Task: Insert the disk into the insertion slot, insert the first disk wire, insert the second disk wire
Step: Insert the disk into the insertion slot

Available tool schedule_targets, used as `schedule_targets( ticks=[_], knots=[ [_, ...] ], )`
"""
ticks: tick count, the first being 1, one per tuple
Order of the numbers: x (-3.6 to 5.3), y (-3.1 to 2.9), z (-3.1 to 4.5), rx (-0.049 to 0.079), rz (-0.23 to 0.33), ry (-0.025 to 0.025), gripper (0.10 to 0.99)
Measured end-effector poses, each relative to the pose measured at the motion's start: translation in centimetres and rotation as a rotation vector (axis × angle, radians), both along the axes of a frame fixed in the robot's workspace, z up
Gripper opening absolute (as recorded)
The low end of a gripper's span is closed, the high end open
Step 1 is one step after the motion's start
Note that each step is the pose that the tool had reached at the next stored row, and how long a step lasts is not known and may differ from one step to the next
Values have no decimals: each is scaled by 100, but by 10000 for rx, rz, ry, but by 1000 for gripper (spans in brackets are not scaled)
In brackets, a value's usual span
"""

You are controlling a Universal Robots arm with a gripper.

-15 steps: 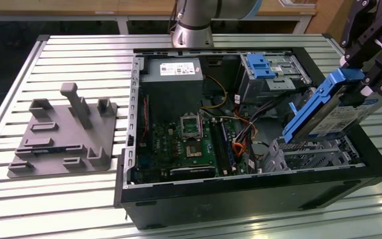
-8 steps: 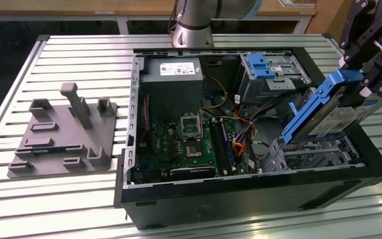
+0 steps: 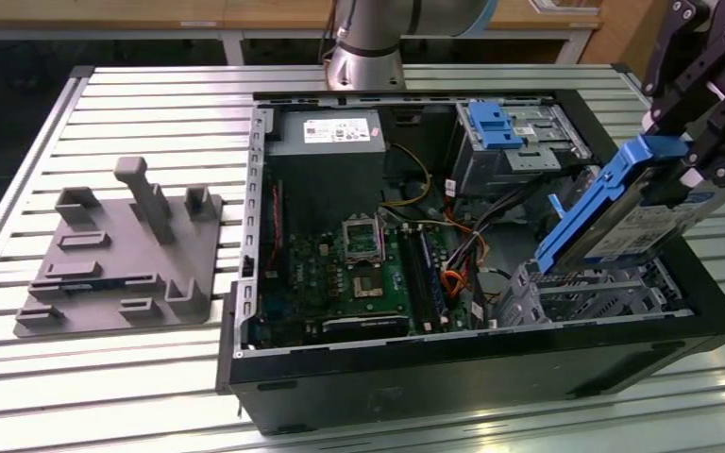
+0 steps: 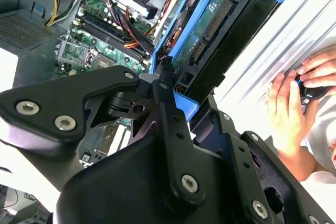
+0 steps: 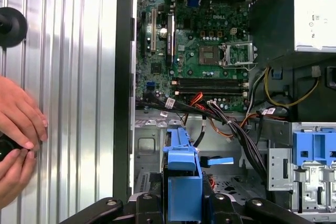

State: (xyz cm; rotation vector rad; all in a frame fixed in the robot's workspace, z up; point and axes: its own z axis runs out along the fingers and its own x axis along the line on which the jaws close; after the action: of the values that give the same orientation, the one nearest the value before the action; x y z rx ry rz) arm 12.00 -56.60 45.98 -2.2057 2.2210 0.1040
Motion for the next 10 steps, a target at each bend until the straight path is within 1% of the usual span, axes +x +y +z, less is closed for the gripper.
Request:
schedule_targets(
  ticks=[10],
  knots=[
    [0, 9, -50, 2, 0, 0, 365]
  ],
)
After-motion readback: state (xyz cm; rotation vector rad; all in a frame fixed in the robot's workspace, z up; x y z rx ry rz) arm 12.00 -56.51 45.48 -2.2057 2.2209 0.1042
